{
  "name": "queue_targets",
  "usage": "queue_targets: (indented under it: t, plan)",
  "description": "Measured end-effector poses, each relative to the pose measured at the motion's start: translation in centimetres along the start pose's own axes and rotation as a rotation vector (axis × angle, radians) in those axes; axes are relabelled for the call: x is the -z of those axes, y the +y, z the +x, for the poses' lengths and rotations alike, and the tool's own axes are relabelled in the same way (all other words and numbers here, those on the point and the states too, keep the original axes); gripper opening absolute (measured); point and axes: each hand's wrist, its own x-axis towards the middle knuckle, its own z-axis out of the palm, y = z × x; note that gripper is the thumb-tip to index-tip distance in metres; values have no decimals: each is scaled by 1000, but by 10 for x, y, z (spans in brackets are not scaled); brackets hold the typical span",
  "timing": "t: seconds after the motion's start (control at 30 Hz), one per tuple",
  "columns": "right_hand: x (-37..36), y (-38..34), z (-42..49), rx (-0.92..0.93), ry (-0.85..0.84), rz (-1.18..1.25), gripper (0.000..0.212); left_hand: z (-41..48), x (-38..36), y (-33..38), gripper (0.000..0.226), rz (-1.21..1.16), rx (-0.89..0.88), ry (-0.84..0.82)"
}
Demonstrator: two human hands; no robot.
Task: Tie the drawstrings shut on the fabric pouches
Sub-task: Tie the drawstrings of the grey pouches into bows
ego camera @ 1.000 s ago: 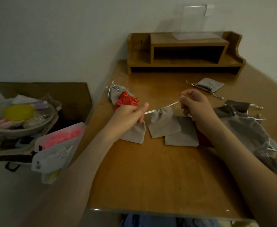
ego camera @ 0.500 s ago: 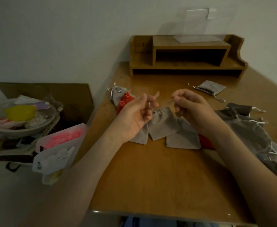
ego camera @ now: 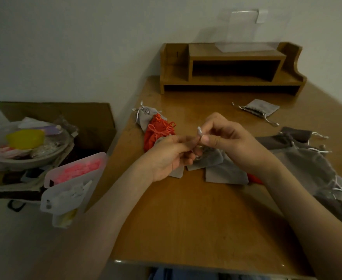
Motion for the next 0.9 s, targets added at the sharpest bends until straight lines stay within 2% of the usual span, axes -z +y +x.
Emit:
queue_targets:
  t: [0.1, 0.23, 0.3, 0.47, 0.6, 0.67, 0.8, 0.9]
  plan:
    - [-4, 4, 3, -38, 87, -104, 2, -1, -3, -1, 21, 71, -59, -18]
    - [-11, 6, 6, -45, 165, -182, 7, -3, -6, -5, 17, 289, -149, -114]
    - [-14, 5, 7, -61, 191, -157, 5, -4, -8, -7, 18, 398, -189, -69]
    - [-13, 3, 6, -167, 268, 34, 46, -4, -7, -6, 30, 330, -249, 5]
    - [-7, 7, 5, -296, 136, 0, 56, 3, -4, -7, 34, 188, -229, 98]
    - [-6, 6, 5, -306, 66, -74, 47, 5, -3, -6, 35, 123, -241, 142]
    - [-6, 5, 5, -313, 41, -140, 8, 4, 1, -2, 31, 30, -264, 126]
    - [-5, 6, 5, -339, 94, -130, 10, 4, 4, -1, 31, -31, -260, 54]
